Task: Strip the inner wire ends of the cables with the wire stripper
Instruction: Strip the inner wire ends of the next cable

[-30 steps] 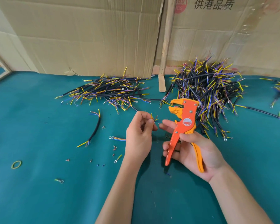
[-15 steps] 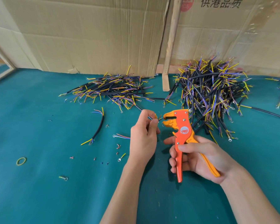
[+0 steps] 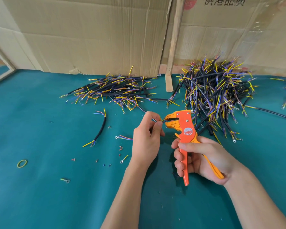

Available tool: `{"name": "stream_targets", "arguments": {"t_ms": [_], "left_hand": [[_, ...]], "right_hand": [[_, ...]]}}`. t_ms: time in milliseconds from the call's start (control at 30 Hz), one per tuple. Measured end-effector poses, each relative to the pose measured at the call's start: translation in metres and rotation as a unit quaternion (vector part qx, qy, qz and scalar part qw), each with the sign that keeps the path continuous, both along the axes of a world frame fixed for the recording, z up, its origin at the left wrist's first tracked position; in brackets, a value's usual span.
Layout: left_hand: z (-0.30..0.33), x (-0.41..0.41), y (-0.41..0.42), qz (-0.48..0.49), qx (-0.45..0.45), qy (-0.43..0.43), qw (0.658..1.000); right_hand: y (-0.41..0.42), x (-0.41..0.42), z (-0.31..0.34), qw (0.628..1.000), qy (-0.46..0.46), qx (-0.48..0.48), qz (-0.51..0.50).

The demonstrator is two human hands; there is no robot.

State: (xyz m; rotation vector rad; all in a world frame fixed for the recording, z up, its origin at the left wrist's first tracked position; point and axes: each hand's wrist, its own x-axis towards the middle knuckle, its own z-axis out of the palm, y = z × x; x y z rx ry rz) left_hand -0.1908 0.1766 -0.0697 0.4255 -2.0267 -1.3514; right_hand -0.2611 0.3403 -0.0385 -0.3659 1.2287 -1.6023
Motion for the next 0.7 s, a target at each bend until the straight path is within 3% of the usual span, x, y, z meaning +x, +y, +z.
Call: {"name": "stream_targets", "arguments": {"t_ms": [500, 700], "left_hand": [[-0.0007, -0.0004, 0.0002, 0.006, 0.005, -0.008, 1.0], [-0.0004, -0.0006, 0.0011, 0.006, 0.009, -0.01, 1.0]], "right_hand": [[-0.0047, 0.0051, 0.0006, 1.0, -0.003, 0.018, -0.022], [-0.0079, 0.0077, -0.0032, 0.996, 0.024, 0.035, -0.078]]}}
